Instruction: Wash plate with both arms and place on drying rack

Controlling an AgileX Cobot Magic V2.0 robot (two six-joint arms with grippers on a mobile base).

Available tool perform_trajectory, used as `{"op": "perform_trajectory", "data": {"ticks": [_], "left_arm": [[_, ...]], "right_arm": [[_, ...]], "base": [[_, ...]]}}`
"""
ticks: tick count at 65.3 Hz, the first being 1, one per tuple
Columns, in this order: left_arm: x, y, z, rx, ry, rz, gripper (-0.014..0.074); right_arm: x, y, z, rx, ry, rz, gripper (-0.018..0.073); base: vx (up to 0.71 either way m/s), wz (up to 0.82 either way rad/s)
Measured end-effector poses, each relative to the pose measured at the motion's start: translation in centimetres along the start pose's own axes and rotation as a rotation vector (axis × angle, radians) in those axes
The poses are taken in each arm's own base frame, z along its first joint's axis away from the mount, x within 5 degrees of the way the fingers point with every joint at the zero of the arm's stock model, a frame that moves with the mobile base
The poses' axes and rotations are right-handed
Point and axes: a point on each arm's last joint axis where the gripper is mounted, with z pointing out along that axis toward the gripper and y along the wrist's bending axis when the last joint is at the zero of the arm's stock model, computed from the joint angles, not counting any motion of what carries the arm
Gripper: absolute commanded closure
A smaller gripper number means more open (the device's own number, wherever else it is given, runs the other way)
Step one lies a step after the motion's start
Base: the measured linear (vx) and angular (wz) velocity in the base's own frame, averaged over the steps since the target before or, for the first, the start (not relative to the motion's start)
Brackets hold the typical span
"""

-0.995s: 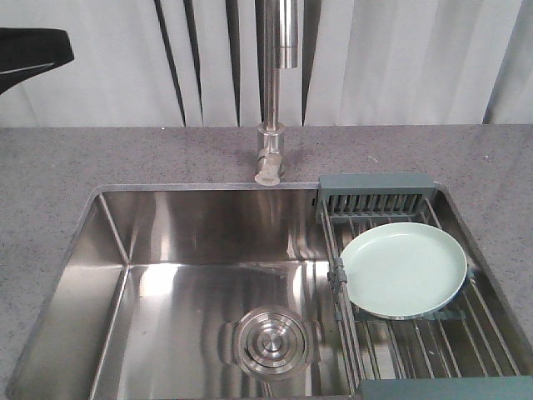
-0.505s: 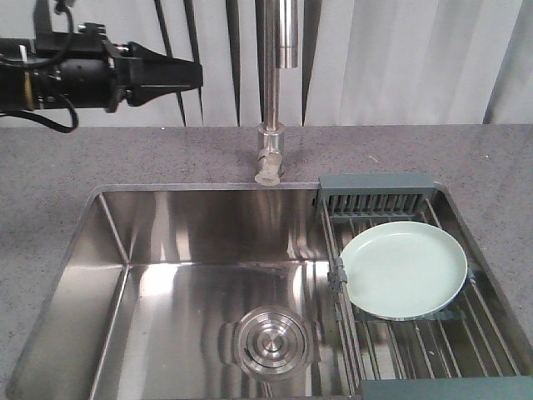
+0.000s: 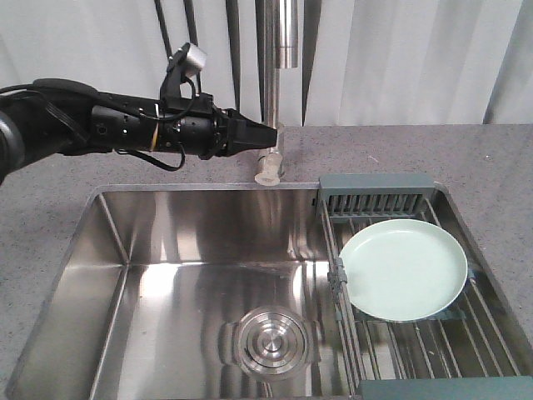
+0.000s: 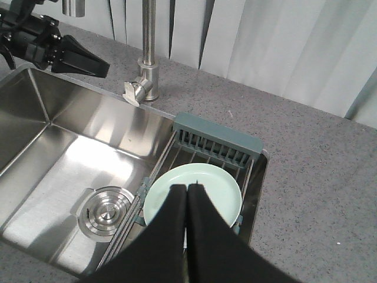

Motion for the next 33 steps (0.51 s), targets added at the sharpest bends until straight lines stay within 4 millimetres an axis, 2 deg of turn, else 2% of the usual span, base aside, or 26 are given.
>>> {"op": "perform_trajectory", "data": {"ticks": [10, 19, 33], "left_arm": [[1.1, 0.9, 1.6, 0.000, 0.045, -0.011, 0.0506], [2.5, 2.8, 2.8, -0.014, 0.079, -0.052, 0.0503], [3.2, 4.5, 3.7, -0.052, 0.064, -0.098, 0.0503]], "right_arm": [[0.0, 0.0, 0.0, 0.002, 0.001, -0.001, 0.0569], [0.0, 0.0, 0.0, 0.003, 0.002, -0.001, 0.0569], [0.0, 0.0, 0.0, 0.003, 0.002, -0.001, 0.0567]], "base": [[0.00, 0.00], [0.00, 0.00], [0.00, 0.00]]}}
